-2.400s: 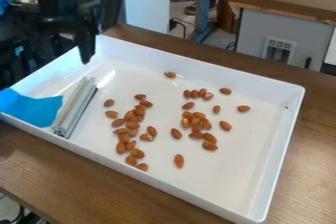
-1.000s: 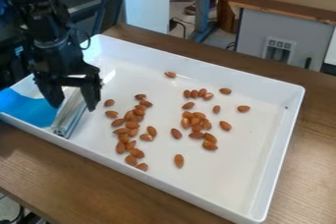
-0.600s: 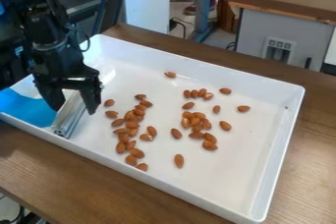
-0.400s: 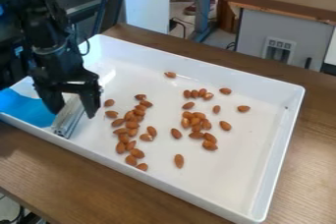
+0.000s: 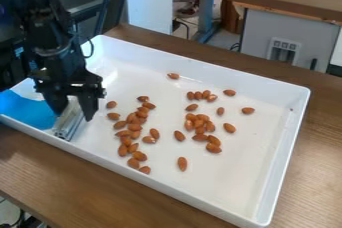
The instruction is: Sweep into pile
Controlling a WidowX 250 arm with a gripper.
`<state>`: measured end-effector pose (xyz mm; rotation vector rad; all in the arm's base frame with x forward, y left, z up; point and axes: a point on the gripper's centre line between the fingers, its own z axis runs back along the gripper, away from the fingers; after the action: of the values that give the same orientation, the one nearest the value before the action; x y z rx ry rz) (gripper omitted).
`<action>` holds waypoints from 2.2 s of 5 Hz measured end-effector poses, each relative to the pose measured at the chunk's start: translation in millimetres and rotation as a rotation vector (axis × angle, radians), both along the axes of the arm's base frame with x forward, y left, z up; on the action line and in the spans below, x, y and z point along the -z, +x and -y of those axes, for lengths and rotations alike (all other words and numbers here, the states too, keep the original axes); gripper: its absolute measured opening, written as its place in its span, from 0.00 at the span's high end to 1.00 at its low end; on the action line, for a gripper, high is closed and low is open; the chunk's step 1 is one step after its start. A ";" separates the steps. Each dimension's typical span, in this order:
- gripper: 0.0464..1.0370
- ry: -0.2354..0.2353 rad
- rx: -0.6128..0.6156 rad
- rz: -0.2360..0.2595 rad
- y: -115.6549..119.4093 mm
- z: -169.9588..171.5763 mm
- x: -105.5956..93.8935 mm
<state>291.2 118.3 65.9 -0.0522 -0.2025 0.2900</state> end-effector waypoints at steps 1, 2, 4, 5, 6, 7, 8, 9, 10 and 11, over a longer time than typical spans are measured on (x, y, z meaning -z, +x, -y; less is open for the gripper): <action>0.66 0.000 0.004 -0.006 -1.6 1.9 2.4; 0.68 -0.018 0.012 -0.020 -4.6 11.9 3.3; 0.68 -0.095 -0.016 -0.069 2.4 54.2 -0.6; 0.68 -0.121 -0.052 -0.080 14.7 76.6 -5.6; 0.68 -0.123 -0.084 -0.073 28.0 91.8 -4.8; 0.68 -0.106 -0.100 -0.052 38.6 103.1 -4.2; 0.68 -0.099 -0.114 -0.044 45.1 111.0 -3.4; 0.68 -0.123 -0.114 -0.038 52.6 134.1 -5.6; 0.68 -0.133 -0.099 -0.034 55.6 162.4 -5.7; 0.68 -0.151 -0.111 -0.027 63.0 189.3 -7.6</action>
<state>354.2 -71.0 73.5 -0.1865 -0.1569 0.4156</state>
